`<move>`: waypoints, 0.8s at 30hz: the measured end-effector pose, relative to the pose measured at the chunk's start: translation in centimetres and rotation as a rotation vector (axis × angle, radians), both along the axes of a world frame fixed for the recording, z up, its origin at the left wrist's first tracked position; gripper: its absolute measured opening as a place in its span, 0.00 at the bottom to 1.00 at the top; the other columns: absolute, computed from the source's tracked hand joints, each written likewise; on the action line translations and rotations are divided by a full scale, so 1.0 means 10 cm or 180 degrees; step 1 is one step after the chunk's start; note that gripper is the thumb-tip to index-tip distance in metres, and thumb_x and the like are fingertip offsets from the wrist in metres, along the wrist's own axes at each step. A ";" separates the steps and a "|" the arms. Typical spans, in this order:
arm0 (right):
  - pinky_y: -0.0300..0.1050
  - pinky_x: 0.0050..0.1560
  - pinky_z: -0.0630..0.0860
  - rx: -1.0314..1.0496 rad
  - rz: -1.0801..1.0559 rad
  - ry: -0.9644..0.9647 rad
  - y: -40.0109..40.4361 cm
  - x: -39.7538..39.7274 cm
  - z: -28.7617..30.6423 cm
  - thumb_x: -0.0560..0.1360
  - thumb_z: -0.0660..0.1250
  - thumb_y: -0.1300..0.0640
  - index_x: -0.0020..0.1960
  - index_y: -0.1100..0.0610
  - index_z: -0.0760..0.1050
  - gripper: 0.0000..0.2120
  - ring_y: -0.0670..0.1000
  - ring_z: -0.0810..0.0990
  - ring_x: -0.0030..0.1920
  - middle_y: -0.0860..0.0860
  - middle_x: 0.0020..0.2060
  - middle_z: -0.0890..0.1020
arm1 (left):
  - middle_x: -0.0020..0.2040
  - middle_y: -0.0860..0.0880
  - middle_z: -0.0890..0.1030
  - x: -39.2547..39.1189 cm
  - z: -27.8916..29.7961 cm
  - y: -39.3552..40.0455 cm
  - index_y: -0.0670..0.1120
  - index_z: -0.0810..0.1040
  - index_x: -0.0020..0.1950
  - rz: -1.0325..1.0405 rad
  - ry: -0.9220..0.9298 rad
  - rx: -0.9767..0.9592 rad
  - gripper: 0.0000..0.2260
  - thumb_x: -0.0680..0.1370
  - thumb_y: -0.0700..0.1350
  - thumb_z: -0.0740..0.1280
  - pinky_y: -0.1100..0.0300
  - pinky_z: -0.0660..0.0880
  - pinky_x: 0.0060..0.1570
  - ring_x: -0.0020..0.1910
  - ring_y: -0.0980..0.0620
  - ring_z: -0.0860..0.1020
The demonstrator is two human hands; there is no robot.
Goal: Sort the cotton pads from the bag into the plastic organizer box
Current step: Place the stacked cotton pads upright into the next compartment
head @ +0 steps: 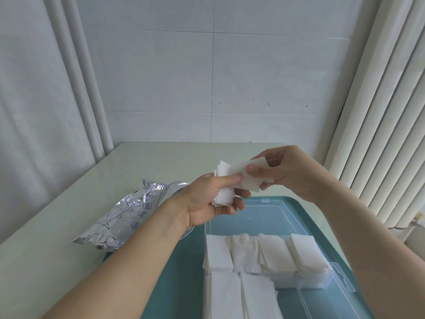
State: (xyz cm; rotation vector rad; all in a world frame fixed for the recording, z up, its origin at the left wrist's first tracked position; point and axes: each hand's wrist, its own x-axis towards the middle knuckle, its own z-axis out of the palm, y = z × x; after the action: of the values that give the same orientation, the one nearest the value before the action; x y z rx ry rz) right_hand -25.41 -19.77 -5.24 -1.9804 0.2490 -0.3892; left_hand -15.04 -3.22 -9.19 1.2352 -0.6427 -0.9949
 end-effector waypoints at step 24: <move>0.39 0.35 0.75 0.0772 -0.0062 0.0164 0.05 0.04 -0.06 0.75 0.74 0.57 0.51 0.61 0.84 0.09 0.47 0.76 0.32 0.51 0.38 0.83 | 0.41 0.44 0.84 -0.04 -0.06 -0.10 0.42 0.80 0.53 0.1043 -0.0315 -0.0660 0.09 0.82 0.45 0.63 0.59 0.78 0.35 0.34 0.47 0.81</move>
State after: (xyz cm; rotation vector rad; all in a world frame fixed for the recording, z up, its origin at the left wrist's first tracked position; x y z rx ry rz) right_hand -24.98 -19.29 -5.85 -1.7521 0.3326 -0.3055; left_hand -15.42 -4.21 -9.74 1.1649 -0.5812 -0.5832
